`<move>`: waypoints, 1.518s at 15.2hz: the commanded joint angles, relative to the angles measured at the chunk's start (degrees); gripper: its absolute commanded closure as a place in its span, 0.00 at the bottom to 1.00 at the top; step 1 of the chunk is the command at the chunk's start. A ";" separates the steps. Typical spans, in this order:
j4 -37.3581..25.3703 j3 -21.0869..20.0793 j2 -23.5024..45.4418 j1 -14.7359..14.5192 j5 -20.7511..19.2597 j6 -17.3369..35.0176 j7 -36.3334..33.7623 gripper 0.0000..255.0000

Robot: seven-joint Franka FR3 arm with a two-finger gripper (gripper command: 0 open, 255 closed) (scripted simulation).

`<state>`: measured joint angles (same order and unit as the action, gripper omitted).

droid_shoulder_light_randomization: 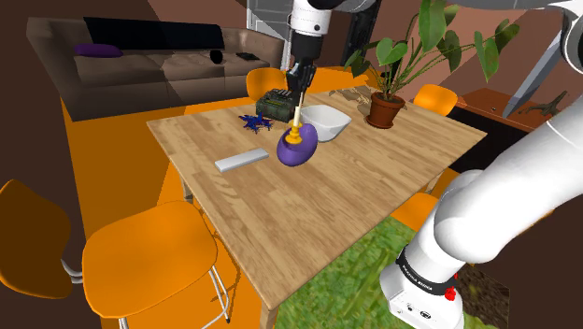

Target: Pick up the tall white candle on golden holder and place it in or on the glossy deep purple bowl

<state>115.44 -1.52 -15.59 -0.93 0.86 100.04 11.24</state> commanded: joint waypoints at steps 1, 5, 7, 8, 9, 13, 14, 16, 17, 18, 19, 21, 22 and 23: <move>-2.96 1.57 2.25 0.99 -0.44 -0.76 2.45 1.00; -9.91 4.40 7.40 2.87 -0.83 -2.58 7.07 1.00; -13.87 5.70 10.27 3.83 -0.81 -3.68 9.35 1.00; -15.99 6.32 11.79 4.34 -0.73 -4.29 10.49 1.00; -18.21 6.92 13.37 4.85 -0.62 -4.94 11.62 1.00; -28.25 9.13 20.35 7.10 0.22 -8.09 16.07 1.00; -31.12 9.64 22.30 7.73 0.53 -9.05 17.16 1.00; -31.55 9.82 23.08 8.07 0.67 -8.70 17.68 1.00; -30.48 9.81 22.87 8.05 0.64 -7.85 17.67 1.00; -29.48 9.79 22.70 8.03 0.61 -7.02 17.67 1.00; -28.49 9.78 22.54 8.01 0.59 -6.19 17.66 1.00; -26.58 9.77 22.26 7.97 0.55 -4.55 17.65 1.00; -25.66 9.76 22.14 7.96 0.54 -3.74 17.65 1.00; -24.76 9.75 22.05 7.94 0.52 -2.94 17.64 1.00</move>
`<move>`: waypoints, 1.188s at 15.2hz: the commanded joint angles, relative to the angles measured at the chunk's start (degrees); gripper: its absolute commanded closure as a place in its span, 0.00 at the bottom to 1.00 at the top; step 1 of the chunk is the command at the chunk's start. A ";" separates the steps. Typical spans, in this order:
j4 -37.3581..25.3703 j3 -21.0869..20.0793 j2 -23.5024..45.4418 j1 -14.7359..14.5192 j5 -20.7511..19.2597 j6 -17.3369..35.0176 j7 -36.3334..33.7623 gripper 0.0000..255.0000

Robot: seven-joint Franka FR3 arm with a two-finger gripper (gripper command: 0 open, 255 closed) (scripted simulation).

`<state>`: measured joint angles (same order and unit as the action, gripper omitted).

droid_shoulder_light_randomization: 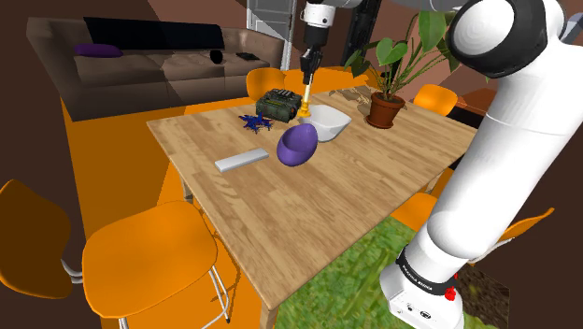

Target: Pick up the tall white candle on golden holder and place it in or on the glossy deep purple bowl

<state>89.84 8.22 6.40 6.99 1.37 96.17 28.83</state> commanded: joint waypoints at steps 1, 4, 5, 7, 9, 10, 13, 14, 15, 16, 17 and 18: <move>1.73 0.00 -0.03 0.00 0.01 1.73 0.05 1.00; 4.26 -0.01 -0.19 -0.03 -0.01 4.09 0.06 1.00; 5.06 -0.02 -0.22 -0.03 -0.01 4.87 0.06 1.00; 6.62 -0.03 -0.23 -0.05 -0.01 6.41 0.08 1.00; 8.10 -0.04 -0.19 -0.06 0.01 7.94 0.10 1.00; 8.82 -0.04 -0.15 -0.06 0.02 8.70 0.11 1.00; 10.88 -0.05 0.05 -0.07 0.06 10.96 0.15 1.00; 11.54 -0.06 0.14 -0.07 0.08 11.70 0.17 1.00; 12.60 -0.06 0.32 -0.07 0.12 12.93 0.20 1.00; 12.61 -0.06 0.30 -0.07 0.11 12.94 0.20 1.00; 12.60 -0.06 0.32 -0.07 0.11 12.93 0.20 1.00; 12.60 -0.06 0.32 -0.07 0.11 12.93 0.20 1.00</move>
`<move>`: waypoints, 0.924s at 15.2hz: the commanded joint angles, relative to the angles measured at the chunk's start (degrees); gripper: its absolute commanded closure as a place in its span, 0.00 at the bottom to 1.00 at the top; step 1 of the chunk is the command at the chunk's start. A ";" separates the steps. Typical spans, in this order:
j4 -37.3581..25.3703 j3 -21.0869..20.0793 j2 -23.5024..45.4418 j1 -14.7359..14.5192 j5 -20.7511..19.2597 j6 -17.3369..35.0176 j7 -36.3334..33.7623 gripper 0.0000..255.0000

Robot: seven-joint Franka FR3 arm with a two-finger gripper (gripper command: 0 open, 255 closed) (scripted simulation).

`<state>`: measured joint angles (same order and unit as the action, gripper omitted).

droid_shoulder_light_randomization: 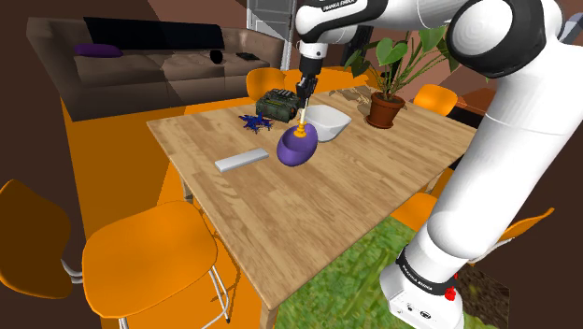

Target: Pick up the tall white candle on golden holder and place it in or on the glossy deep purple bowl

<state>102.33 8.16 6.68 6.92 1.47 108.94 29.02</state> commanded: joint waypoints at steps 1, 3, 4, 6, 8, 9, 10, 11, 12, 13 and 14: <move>0.11 0.00 0.03 0.00 0.01 0.16 0.01 1.00; 0.11 0.00 0.03 0.00 0.01 0.16 0.01 1.00; 0.11 0.00 0.03 0.00 0.01 0.16 0.01 1.00; 0.10 0.00 0.03 0.00 0.01 0.16 0.01 0.00; 0.10 0.00 0.03 0.00 0.01 0.16 0.01 0.00; 0.10 0.00 0.03 0.00 0.01 0.16 0.01 0.00; 0.10 0.00 0.03 0.00 0.01 0.16 0.01 0.00; 0.10 0.00 0.03 0.00 0.01 0.16 0.01 0.00; -1.50 0.02 -0.22 0.01 -0.04 -1.70 -0.03 0.00; -3.20 0.03 -0.40 0.02 -0.08 -3.58 -0.05 0.00; -5.00 0.04 -0.50 0.03 -0.11 -5.47 -0.07 0.00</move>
